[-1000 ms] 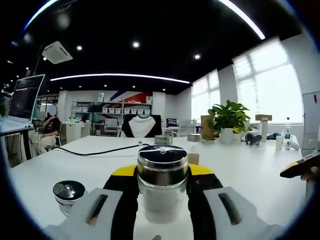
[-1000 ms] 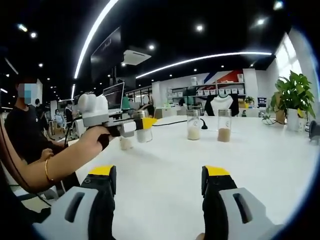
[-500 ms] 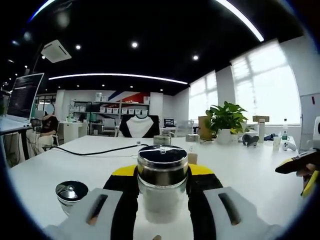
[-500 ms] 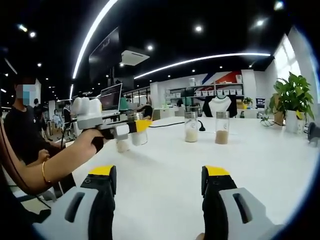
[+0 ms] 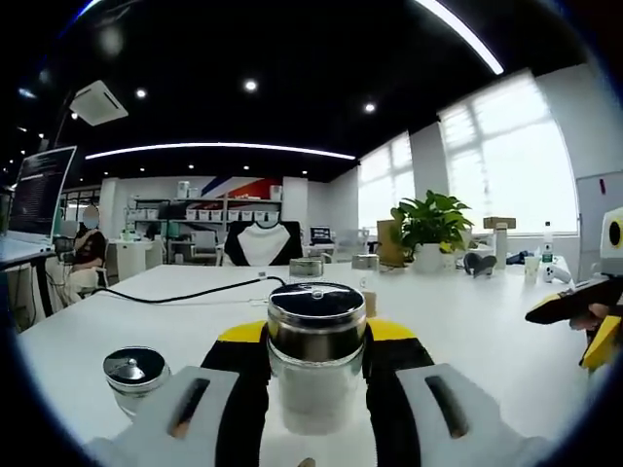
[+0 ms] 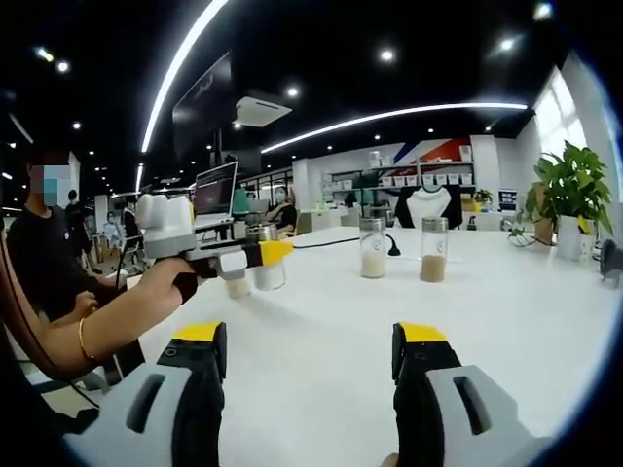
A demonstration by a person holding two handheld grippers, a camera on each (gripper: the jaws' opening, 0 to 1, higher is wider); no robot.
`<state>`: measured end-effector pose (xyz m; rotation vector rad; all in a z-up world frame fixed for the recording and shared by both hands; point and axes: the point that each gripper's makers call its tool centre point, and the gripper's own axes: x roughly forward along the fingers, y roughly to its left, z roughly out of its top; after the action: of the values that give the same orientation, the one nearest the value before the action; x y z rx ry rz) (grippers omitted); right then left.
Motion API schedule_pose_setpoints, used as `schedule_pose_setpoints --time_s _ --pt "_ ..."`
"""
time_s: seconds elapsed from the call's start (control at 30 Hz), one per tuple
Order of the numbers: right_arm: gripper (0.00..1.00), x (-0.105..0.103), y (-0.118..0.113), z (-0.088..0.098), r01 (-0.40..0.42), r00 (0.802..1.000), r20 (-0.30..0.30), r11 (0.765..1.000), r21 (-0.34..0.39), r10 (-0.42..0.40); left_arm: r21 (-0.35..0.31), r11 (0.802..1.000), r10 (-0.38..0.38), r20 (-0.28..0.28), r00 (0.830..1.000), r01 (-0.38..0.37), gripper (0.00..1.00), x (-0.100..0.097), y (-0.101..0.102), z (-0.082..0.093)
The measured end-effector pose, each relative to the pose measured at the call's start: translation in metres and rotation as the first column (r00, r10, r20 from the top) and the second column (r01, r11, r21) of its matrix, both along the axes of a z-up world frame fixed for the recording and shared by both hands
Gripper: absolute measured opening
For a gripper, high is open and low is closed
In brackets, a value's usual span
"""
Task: Rotate the seasoning bottle until the label or dispensing opening points toward the visible target arrow and the bottle remains upright within the marked orientation range
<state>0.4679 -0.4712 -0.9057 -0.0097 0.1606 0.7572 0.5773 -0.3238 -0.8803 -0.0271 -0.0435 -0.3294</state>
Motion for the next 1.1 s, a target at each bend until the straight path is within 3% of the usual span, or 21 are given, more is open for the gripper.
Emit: schedule_pose_setpoints --time_s 0.43,0.7,1.1 --pt "0.69 -0.001 0.012 0.003 -0.029 1.0 0.003 1.0 -0.002 0.029 0.006 0.998 -0.064 0.007 0.998 0.064 0.38 -0.017 -0.006 -0.001" --pt "0.67 -0.004 0.021 0.008 -0.051 0.999 0.015 0.999 0.018 0.05 0.019 0.992 -0.121 -0.015 0.993 0.121 0.38 -0.027 -0.014 -0.01" --pt "0.66 -0.005 0.025 0.018 -0.066 0.997 0.037 0.997 0.037 0.065 0.012 0.979 -0.201 -0.008 0.98 0.201 0.38 -0.043 -0.032 -0.01"
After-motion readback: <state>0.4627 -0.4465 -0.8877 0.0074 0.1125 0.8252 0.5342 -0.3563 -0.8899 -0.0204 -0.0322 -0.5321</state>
